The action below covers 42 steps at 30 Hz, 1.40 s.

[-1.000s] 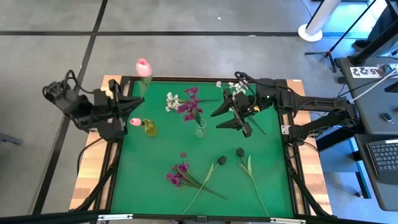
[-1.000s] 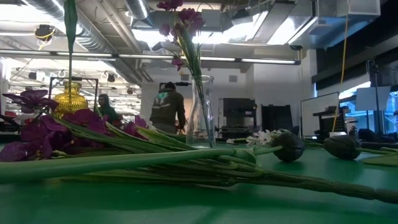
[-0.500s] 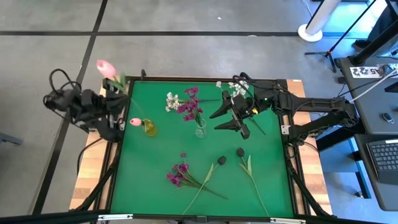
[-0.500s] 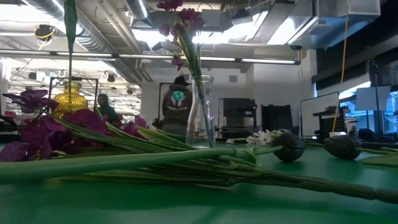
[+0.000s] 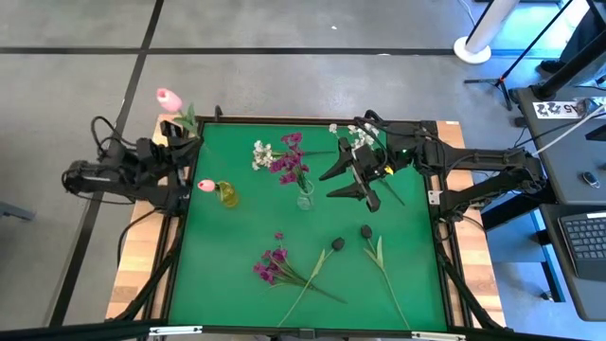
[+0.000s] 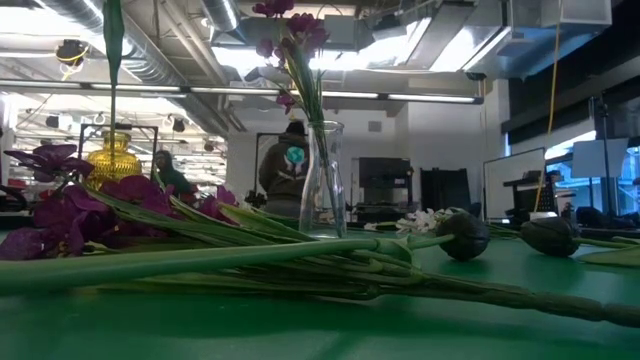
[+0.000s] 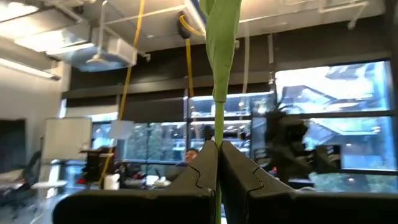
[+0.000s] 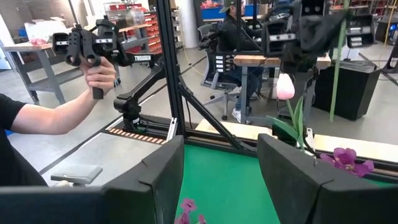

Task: Sort flowers into vase by color
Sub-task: Put the pink flower into the yellow vase

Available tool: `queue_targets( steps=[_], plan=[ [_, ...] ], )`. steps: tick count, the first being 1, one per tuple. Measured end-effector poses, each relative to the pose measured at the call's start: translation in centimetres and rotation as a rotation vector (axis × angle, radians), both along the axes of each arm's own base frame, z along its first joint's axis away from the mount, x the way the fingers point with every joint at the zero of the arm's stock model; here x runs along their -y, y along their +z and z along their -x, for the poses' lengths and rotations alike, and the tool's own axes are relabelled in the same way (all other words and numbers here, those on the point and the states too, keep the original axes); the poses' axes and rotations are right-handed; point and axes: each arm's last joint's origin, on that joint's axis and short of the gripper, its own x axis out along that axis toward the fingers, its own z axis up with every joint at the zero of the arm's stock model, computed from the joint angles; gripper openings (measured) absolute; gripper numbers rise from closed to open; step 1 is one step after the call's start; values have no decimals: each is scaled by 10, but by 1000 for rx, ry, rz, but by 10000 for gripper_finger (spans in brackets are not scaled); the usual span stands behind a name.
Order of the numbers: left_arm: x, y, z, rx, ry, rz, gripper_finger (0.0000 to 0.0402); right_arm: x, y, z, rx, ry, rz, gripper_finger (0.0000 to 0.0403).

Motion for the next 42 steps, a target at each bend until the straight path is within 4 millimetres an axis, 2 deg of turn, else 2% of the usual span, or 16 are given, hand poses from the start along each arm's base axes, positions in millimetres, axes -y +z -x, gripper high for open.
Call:
queue_targets(
  steps=[8,13,20,29,36,42],
  plan=[
    [-6,-34,3,-63,16,102,0,0,-7,1,-71,2,-4,201],
    [-7,-46,14,-59,3,155,0,0,-13,0,-99,2,-6,201],
    [-8,-67,16,-149,6,235,0,0,-20,0,-110,2,-7,201],
    [-8,-76,14,-219,31,275,0,0,-20,-1,-108,2,-7,201],
    [-9,-60,19,-72,73,220,0,0,-20,0,-110,2,-7,201],
    [-9,-66,17,-141,74,232,0,0,-21,0,-116,2,-7,201]
  ],
)
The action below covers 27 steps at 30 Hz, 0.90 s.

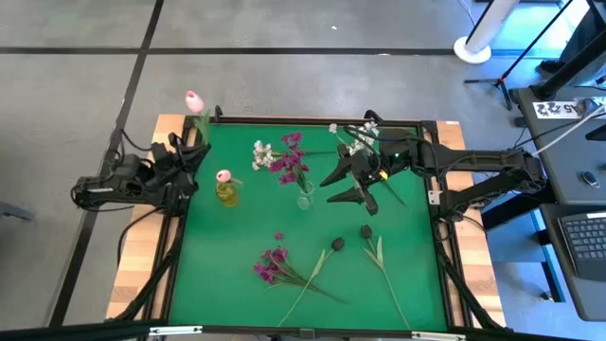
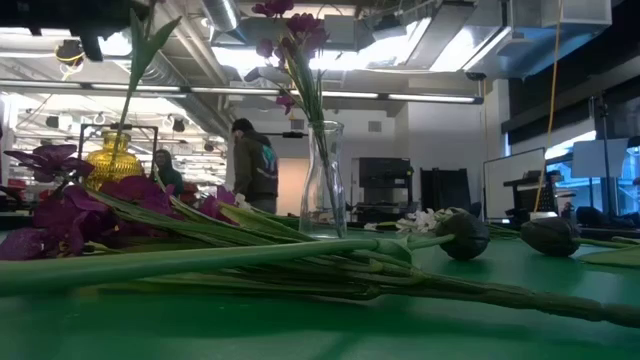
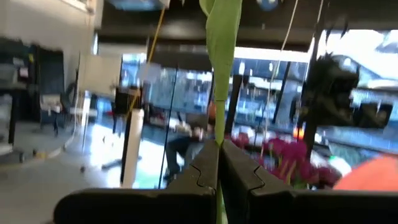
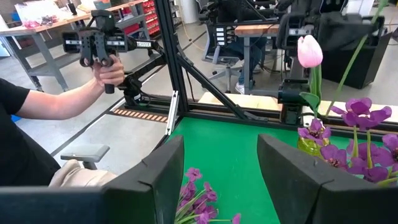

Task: Sort flowers into vase by color
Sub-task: Put the pink flower into the yellow vase

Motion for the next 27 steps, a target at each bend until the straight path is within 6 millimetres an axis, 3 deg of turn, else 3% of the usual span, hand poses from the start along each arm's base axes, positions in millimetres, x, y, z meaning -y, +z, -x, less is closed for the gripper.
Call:
queue_targets(
  steps=[10,20,27],
  plan=[
    [0,-15,-4,-82,-19,82,0,0,0,0,1,0,0,201],
    [0,-61,-25,-129,-9,88,0,0,-1,0,-9,0,-1,201],
    [-1,-73,-27,-159,28,135,6,0,-3,1,-36,-8,0,201]
  ],
)
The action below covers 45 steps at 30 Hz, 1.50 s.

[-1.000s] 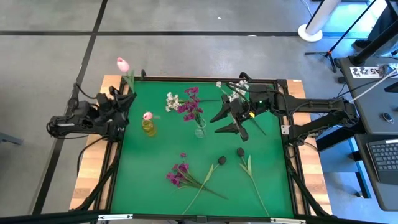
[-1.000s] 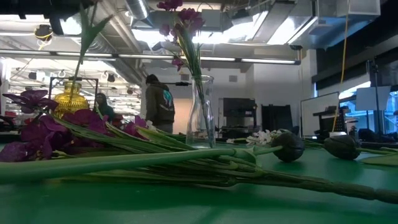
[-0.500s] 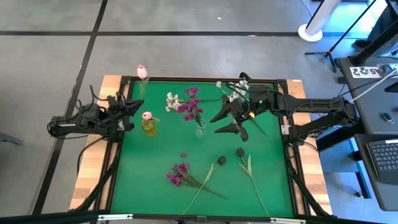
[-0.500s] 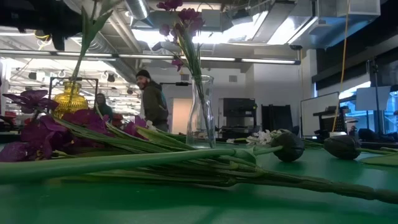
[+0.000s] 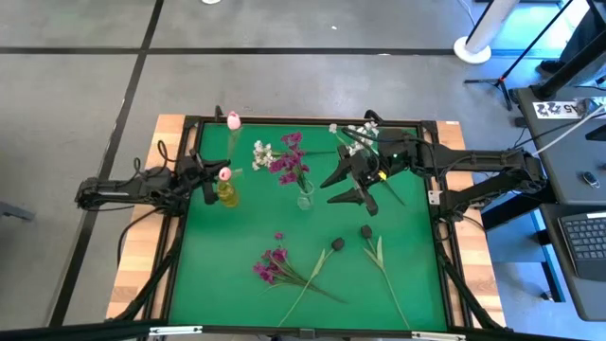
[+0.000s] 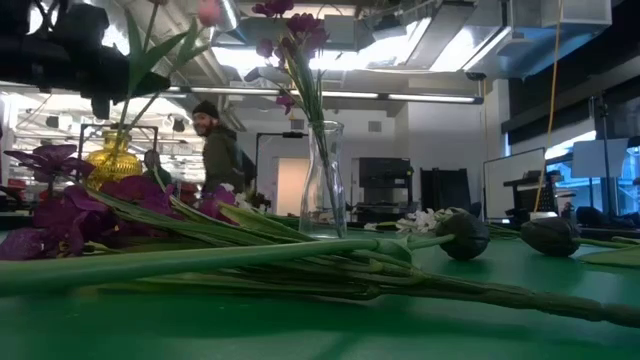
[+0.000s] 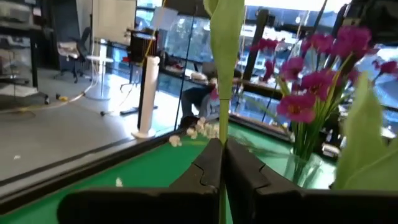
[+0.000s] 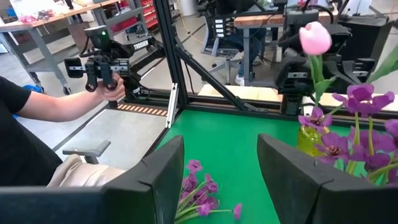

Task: Sort flowers into vase by color
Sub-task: Put the pink flower into the yellow vase, then put the right white flowers into the yellow vase

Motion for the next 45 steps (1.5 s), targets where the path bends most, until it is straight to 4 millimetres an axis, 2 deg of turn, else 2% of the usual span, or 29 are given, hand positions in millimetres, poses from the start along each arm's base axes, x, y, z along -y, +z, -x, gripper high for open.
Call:
queue_targets(
  steps=[8,15,22,28,33,45],
  plan=[
    [0,14,12,-88,-22,117,62,0,0,0,1,-1,0,201],
    [2,28,17,-42,-75,167,125,0,0,0,0,-2,-4,201],
    [4,45,23,16,-165,188,166,0,0,0,-3,-4,-10,201],
    [4,53,31,11,-168,252,186,0,-3,1,-46,-7,-22,201],
    [6,61,34,37,-248,284,195,0,-8,2,-106,-10,-33,201],
    [6,93,54,87,-261,194,198,4,-16,3,-180,-150,15,201]
  ],
)
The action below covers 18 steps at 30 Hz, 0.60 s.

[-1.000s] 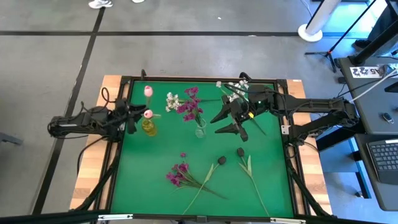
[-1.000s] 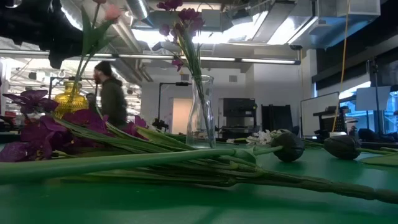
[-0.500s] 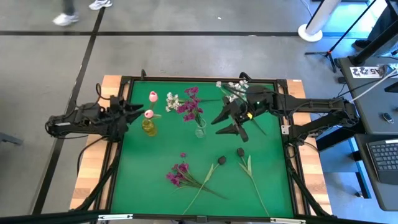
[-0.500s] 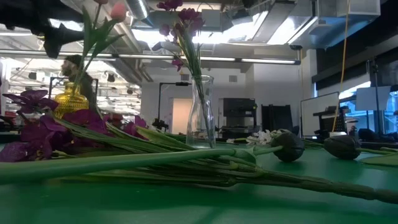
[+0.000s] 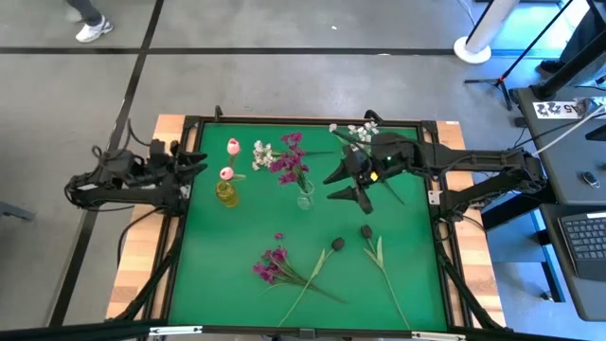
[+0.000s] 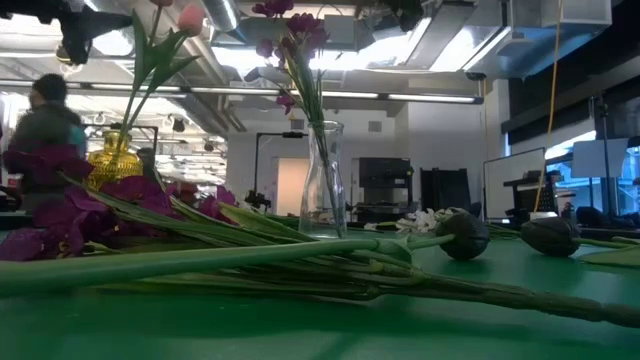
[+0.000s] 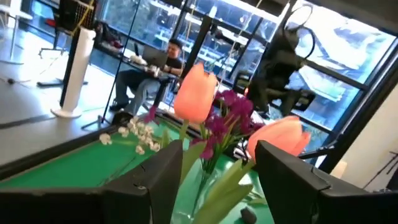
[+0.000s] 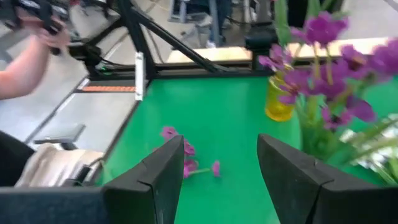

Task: Sort flowers into vase by color
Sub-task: Put the right white flowers into the yellow vase

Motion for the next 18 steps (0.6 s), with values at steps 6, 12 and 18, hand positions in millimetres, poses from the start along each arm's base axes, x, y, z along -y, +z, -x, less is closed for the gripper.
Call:
queue_targets(
  steps=[6,12,18],
  plan=[
    [-1,12,8,32,29,-51,199,6,-12,7,-137,-181,136,201],
    [-3,21,11,67,133,-150,199,20,-29,22,-391,-508,354,201],
    [-5,23,12,79,217,-162,199,54,-46,35,-515,-690,269,201]
  ],
)
